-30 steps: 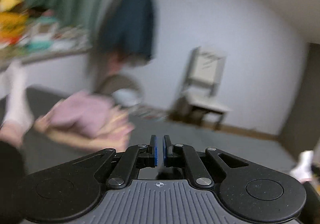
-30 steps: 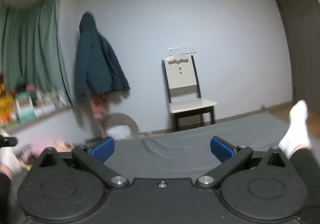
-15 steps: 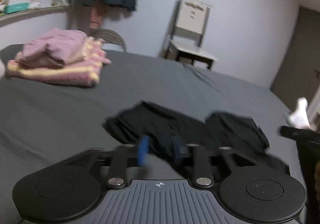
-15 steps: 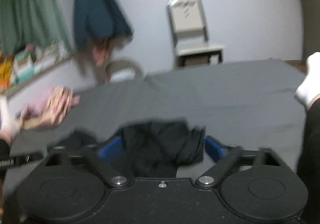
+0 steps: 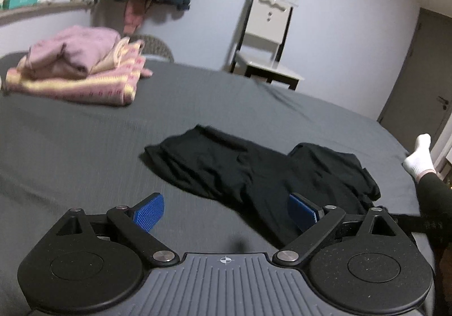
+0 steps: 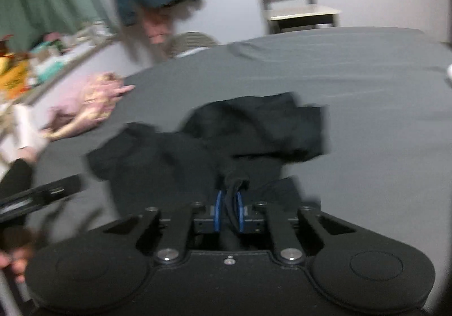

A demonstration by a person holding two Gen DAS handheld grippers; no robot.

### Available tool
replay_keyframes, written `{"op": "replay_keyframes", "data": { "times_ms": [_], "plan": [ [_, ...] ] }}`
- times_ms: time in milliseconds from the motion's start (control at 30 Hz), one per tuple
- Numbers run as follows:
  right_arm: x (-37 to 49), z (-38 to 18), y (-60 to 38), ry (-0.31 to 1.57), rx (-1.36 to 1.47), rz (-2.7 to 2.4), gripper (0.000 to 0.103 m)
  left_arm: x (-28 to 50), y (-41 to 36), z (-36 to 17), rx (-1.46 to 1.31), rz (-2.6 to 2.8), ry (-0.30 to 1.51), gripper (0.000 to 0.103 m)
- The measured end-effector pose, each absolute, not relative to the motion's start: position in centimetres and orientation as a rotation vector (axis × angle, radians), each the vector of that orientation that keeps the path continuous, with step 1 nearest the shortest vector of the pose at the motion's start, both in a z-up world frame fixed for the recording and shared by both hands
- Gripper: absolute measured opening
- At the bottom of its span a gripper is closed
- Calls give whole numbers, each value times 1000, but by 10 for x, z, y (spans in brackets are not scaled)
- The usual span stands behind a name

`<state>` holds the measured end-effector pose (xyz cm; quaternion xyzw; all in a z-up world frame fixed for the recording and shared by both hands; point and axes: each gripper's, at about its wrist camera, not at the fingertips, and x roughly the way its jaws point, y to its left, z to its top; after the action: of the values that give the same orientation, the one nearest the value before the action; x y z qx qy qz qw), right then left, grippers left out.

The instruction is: Fold clothes

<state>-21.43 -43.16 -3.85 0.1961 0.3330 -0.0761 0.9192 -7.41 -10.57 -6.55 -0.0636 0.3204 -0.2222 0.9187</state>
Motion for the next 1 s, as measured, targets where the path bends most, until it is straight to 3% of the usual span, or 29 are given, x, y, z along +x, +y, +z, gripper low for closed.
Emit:
{"op": "replay_keyframes", "data": {
  "times_ms": [267, 367, 433, 500, 533, 633, 767, 833, 867, 900, 1000],
  "plan": [
    [-217, -38, -348, 737, 296, 160, 5, -89, -101, -64, -133, -499, 647, 94],
    [-227, -30, -321, 733, 188, 199, 9, -92, -98, -60, -144, -510, 634, 94],
    [-234, -21, -317, 687, 161, 162, 29, -92, -95, -59, -160, -512, 627, 94],
    [-245, -10, -324, 602, 169, 83, 66, -91, -92, -60, -182, -517, 641, 94],
    [-247, -7, -329, 578, 176, 29, 68, -91, -91, -61, -191, -521, 648, 94],
    [-248, -9, -347, 602, 234, -100, 65, -90, -92, -62, -193, -530, 652, 94],
    [-244, -21, -362, 687, 350, -108, 45, -90, -98, -61, -163, -551, 636, 94],
    [-240, -23, -364, 695, 363, -100, 31, -90, -99, -59, -153, -551, 630, 94],
    [-238, -25, -362, 707, 364, -86, 14, -89, -97, -59, -166, -554, 637, 94],
    [-235, -28, -359, 718, 363, -61, 7, -88, -95, -58, -179, -557, 643, 94],
    [-230, -33, -339, 727, 346, 68, 5, -85, -90, -56, -218, -566, 663, 94]
  ]
}}
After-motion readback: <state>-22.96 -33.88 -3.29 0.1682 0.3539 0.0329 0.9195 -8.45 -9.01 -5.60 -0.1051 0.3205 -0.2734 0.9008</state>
